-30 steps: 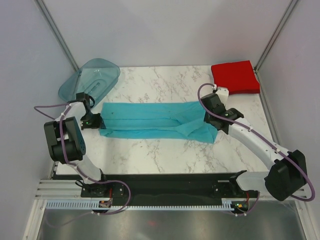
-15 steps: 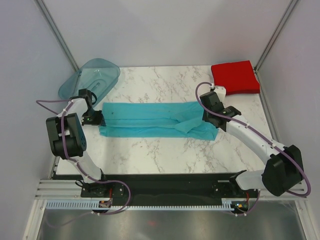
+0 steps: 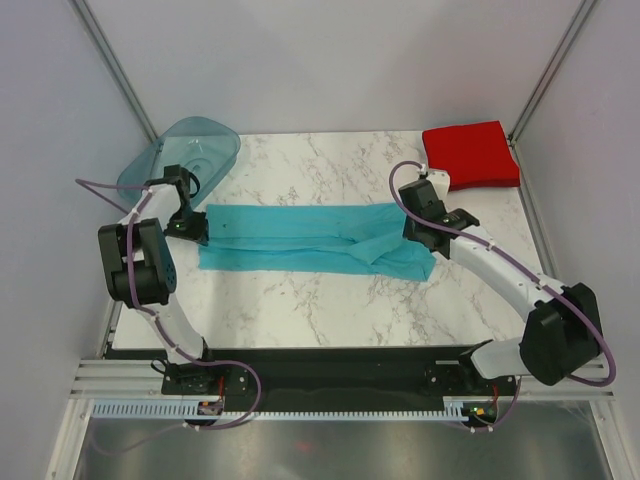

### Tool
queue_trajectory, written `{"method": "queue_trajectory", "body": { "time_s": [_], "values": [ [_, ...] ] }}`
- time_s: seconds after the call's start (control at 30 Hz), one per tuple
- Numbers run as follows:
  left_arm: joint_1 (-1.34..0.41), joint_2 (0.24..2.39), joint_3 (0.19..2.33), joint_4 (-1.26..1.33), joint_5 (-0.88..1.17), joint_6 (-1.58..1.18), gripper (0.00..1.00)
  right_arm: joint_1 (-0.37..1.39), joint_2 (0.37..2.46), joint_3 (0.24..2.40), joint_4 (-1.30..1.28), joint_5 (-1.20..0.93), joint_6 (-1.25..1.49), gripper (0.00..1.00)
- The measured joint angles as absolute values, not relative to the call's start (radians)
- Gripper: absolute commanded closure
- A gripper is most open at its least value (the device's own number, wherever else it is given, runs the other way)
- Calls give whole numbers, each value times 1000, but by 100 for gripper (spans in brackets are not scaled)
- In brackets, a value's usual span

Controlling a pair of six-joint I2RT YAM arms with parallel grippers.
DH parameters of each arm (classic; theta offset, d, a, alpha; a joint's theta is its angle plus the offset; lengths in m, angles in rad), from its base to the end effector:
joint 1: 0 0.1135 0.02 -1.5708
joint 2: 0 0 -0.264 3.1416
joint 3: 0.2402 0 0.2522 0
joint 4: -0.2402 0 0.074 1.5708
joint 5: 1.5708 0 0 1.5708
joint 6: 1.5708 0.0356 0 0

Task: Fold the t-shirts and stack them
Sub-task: Fold the tshirt

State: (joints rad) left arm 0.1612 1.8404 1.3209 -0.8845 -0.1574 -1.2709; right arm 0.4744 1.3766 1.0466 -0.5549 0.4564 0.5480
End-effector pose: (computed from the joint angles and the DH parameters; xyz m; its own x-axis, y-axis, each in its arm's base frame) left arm 0.3454 0.0618 0.1908 -0.1116 -0.9741 -0.1967 -0.9843 0.1356 -0.1130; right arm 0.2628 0.1173 0.2679 -0.6718 0.1807 -0.7183 0.2206 0.9746 0.0389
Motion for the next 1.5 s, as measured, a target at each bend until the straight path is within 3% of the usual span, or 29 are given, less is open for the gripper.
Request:
{"method": "queue_trajectory", "body": {
  "time_s": [0.17,0.5,0.83,1.03,1.5],
  "values": [
    [155,1831,1346,-913,-238,-1195,65,474,1396,1057,-551,441,548,100],
    [137,1641,1290,-926,-358,-1119,69,473,1458,1079,-535,410,545,100],
    [7,1775,1253,-926,-368,-1120,69,461,1491,1116,-535,400,533,100],
    [15,1885,1253,-929,-431,-1127,67,442,1575,1197,-558,385,492,100],
    [20,1908,1272,-955,-461,-1156,67,435,1722,1383,-599,378,338,100]
  ]
}}
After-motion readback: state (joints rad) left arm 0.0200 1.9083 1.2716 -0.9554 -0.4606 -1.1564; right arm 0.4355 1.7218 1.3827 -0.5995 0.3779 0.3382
